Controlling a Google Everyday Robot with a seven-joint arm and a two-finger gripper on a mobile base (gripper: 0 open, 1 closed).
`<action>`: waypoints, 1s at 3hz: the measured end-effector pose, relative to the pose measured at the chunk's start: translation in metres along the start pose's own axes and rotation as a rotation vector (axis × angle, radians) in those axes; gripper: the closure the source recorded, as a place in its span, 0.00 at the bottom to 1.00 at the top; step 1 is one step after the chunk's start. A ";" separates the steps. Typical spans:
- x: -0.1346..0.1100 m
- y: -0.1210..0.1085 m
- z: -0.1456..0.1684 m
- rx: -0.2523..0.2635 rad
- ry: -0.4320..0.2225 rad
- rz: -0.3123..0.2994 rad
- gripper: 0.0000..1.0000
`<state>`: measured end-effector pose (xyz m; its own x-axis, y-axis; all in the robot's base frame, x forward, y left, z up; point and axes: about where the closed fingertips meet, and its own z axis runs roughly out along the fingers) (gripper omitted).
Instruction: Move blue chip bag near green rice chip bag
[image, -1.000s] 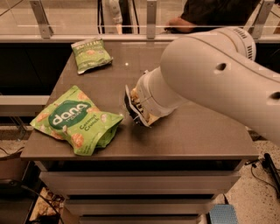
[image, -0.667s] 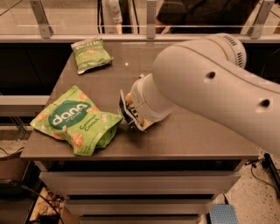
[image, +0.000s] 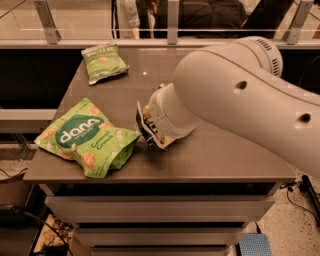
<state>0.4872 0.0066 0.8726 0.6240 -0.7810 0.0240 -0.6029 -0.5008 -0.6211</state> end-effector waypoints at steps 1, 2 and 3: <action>-0.001 -0.001 -0.001 0.002 0.001 -0.003 0.36; -0.002 -0.002 -0.002 0.004 0.003 -0.005 0.12; -0.003 -0.002 -0.004 0.005 0.004 -0.008 0.00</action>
Offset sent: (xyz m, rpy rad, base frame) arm -0.0007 0.0007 0.0013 -0.0009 -0.0027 0.0012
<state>0.4850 0.0090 0.8768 0.6267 -0.7786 0.0317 -0.5956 -0.5048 -0.6249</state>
